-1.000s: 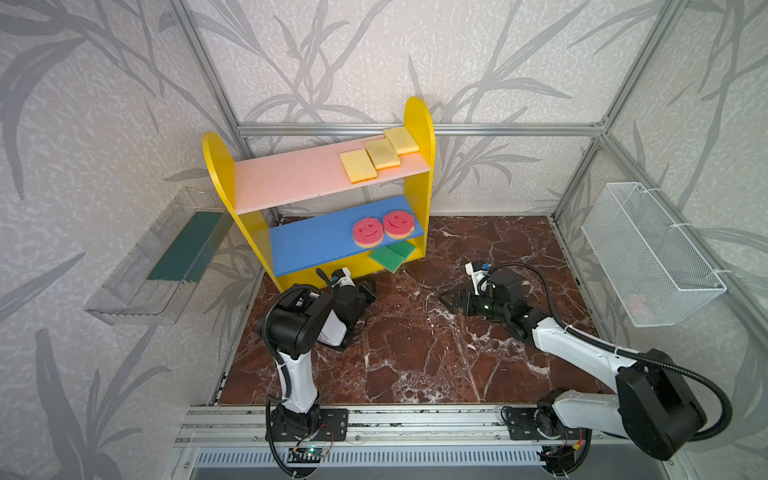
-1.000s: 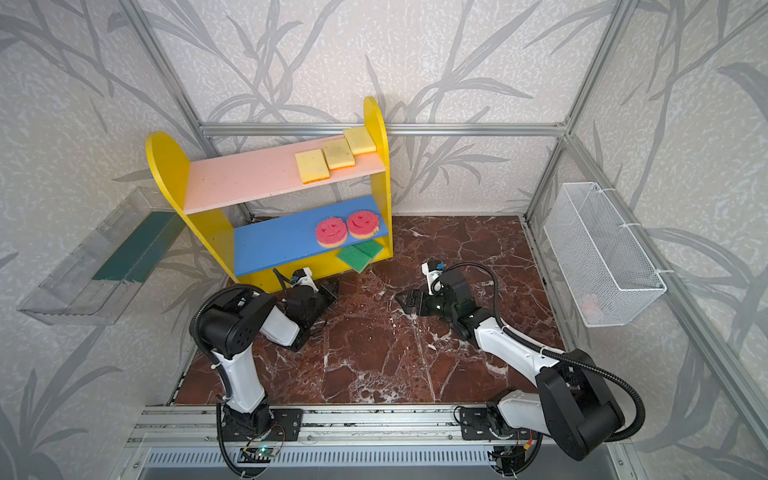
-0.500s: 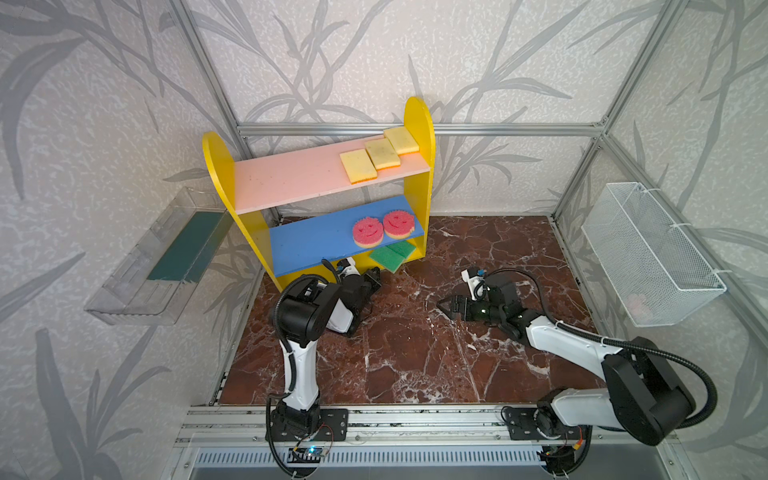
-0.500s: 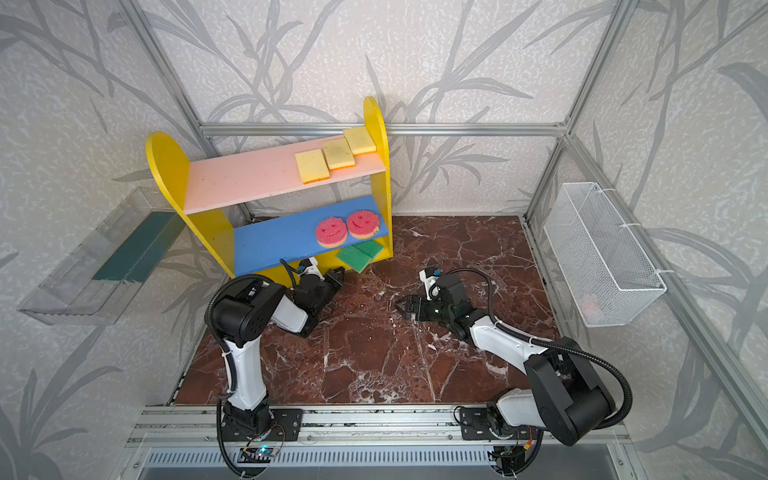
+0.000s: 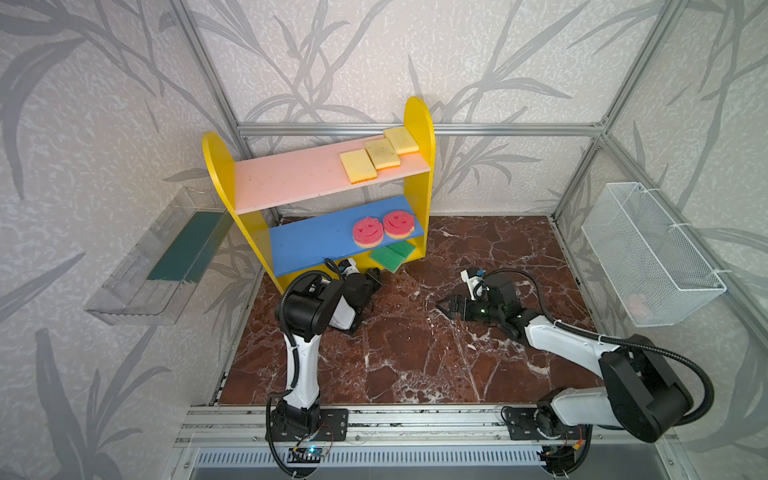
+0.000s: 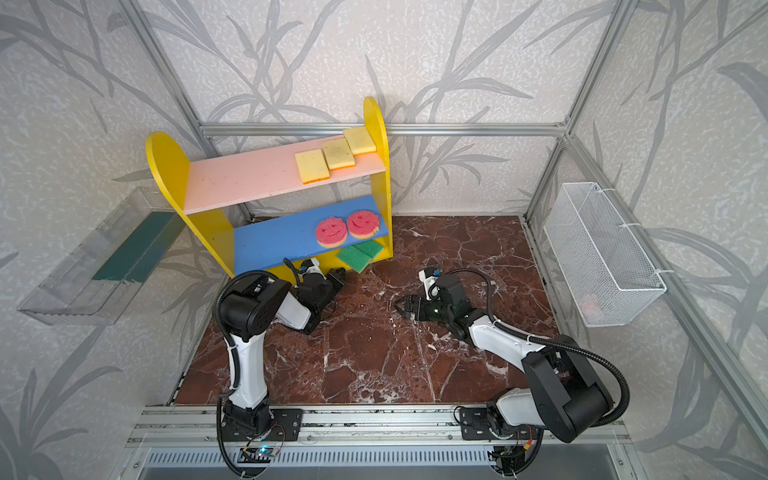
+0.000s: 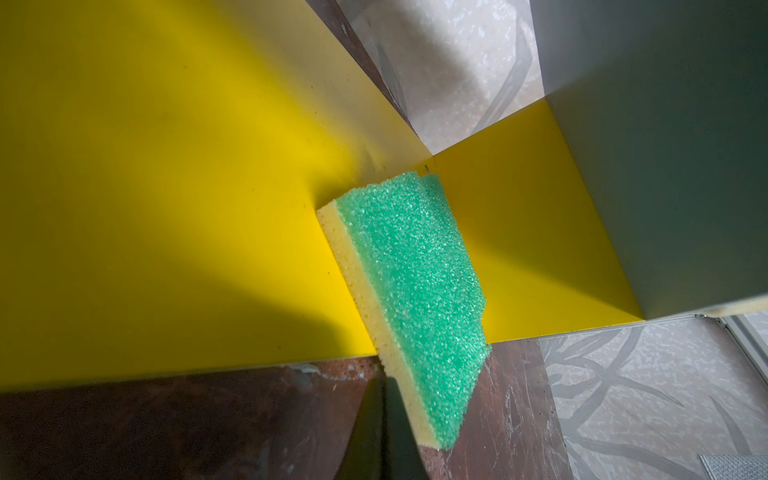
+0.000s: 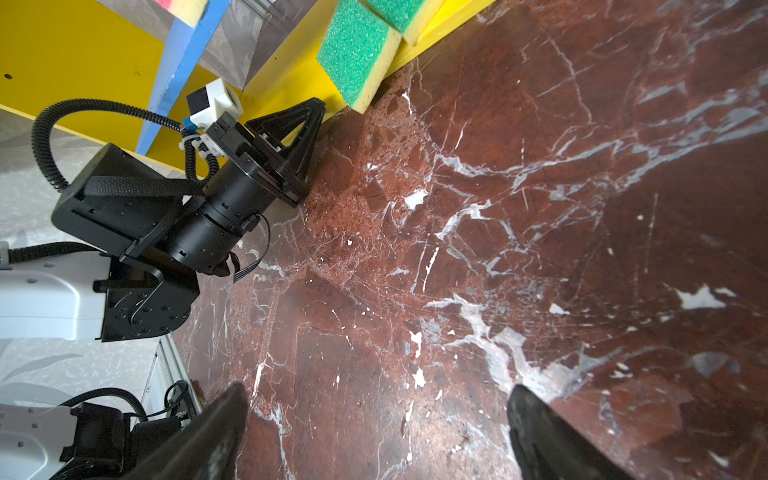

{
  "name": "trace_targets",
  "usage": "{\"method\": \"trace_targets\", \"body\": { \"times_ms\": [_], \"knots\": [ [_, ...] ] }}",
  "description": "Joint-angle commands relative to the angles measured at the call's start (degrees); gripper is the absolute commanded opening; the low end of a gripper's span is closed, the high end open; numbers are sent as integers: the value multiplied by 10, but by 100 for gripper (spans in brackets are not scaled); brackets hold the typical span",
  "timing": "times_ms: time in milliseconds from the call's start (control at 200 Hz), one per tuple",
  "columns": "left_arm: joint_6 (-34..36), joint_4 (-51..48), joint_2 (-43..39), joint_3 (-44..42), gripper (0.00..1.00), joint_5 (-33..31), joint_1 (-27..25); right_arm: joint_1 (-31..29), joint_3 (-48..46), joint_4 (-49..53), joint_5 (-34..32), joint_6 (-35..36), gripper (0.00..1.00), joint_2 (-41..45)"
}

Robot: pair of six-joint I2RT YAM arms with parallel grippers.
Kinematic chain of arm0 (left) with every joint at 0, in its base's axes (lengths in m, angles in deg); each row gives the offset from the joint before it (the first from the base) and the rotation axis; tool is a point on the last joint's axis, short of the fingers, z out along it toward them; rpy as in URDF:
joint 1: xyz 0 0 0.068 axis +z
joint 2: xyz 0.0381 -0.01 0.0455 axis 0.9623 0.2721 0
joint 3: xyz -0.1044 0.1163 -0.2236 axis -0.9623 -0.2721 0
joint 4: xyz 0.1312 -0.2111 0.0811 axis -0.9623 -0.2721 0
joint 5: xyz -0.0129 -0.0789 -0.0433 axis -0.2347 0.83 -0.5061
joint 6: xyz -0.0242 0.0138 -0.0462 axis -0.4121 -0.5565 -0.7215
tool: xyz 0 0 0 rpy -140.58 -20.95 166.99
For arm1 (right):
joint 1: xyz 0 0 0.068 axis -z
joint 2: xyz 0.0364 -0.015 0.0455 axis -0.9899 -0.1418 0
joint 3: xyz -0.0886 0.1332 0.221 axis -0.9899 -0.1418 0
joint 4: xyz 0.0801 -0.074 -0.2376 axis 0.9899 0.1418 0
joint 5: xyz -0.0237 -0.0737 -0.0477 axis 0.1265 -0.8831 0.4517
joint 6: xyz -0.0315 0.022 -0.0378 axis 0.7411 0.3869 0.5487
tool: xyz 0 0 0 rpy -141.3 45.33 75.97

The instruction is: Place and organize the cleaning sponges onto the shelf

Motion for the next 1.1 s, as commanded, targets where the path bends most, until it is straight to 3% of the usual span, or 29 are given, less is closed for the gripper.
{"method": "trace_targets", "body": {
  "times_ms": [0, 270, 580, 1094],
  "knots": [
    [-1, 7, 14, 11, 2, -14, 4, 1, -6, -13, 1, 2, 96, -5],
    [-8, -5, 33, 35, 2, -4, 13, 1, -4, -12, -1, 3, 96, -11],
    [-2, -130, 11, 63, 0, -14, 14, 1, -4, -15, -1, 1, 96, -14],
    [8, -191, -15, 62, 0, -26, 14, 0, -5, -19, 5, -3, 96, -14]
  ]
}}
